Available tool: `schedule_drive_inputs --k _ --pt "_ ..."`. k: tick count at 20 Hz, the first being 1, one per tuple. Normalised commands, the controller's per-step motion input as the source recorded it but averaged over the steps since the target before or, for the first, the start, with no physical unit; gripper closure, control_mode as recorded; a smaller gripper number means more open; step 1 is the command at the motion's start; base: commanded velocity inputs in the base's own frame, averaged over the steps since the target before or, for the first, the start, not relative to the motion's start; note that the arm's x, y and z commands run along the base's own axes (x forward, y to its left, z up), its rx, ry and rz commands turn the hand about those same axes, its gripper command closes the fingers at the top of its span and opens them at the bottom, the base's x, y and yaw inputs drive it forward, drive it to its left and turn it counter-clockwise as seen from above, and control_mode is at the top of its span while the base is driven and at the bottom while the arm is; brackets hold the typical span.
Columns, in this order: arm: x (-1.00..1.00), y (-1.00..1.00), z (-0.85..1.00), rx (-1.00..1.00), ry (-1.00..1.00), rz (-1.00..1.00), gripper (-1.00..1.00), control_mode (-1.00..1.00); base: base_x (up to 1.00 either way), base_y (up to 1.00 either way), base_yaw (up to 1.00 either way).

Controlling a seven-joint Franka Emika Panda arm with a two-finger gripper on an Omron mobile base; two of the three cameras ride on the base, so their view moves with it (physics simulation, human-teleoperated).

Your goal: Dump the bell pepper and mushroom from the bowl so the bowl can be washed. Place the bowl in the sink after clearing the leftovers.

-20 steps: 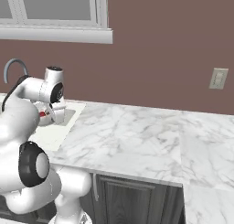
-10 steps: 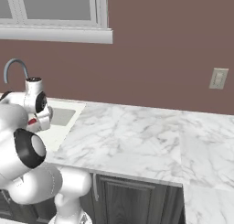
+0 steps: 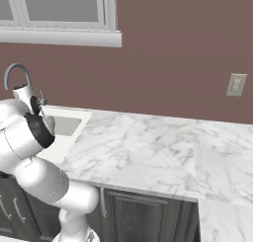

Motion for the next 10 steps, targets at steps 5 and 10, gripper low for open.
schedule_drive_inputs --k 5,10 --pt "0.18 -0.06 -0.07 -0.10 0.00 0.00 1.00 -1.00 0.00 0.00 0.00" --pt "0.02 -0.13 -0.14 -0.16 0.00 0.00 1.00 -1.00 0.00 0.00 0.00"
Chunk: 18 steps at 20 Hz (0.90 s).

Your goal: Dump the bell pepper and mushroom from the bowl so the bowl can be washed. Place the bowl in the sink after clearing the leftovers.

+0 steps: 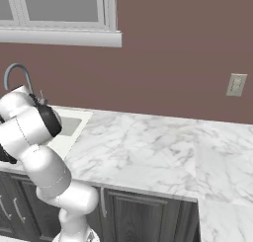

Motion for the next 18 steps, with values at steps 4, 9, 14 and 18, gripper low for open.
schedule_drive_inputs --k 4,9,14,18 --pt "0.11 0.00 -0.07 -0.13 0.00 0.00 1.00 -1.00 0.00 0.00 0.00" --pt "0.34 0.00 -0.17 -0.12 0.00 0.00 1.00 -1.00 0.00 0.00 0.00" --pt "0.36 0.04 -0.19 -0.06 0.00 0.00 1.00 -1.00 0.00 0.00 0.00" --pt "0.19 0.08 -0.24 -0.14 0.00 0.00 1.00 -1.00 0.00 0.00 0.00"
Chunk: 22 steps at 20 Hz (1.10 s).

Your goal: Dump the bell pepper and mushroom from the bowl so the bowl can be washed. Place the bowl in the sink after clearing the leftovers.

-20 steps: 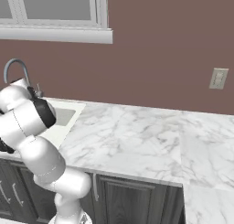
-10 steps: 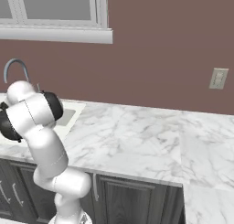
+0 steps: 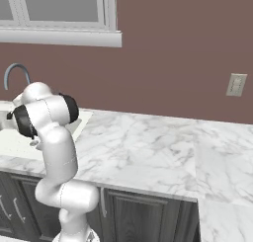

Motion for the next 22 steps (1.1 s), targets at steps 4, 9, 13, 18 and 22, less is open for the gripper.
schedule_drive_inputs --k 4,9,13,18,22 --pt "0.34 0.10 -0.14 -0.17 0.00 0.00 1.00 -1.00 0.00 0.00 0.00" --pt "0.14 0.09 -0.19 -0.22 0.00 0.00 1.00 -1.00 0.00 0.00 0.00" --pt "0.07 0.09 -0.04 -0.19 0.02 0.00 1.00 -1.00 0.00 0.00 0.00" --pt "0.26 0.01 -0.03 -0.15 0.00 0.00 1.00 -1.00 0.00 0.00 0.00" --pt "0.18 0.01 0.00 -0.08 0.00 0.00 1.00 -1.00 0.00 0.00 0.00"
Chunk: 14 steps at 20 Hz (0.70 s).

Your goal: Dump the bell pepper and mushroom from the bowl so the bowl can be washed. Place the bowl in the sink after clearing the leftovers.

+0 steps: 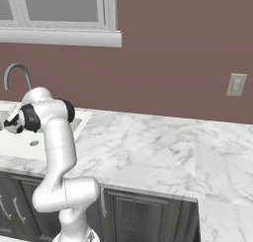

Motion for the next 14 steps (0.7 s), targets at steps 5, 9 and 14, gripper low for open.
schedule_drive_inputs --k 5,9,14 --pt "0.15 0.16 -0.08 -0.21 0.00 0.00 1.00 -1.00 0.00 0.00 0.00" --pt "0.13 0.00 -0.40 -0.23 -0.01 0.02 1.00 -1.00 0.00 0.00 0.00" --pt "0.08 0.01 -0.33 -0.11 -0.02 0.00 1.00 -1.00 0.00 0.00 0.00"
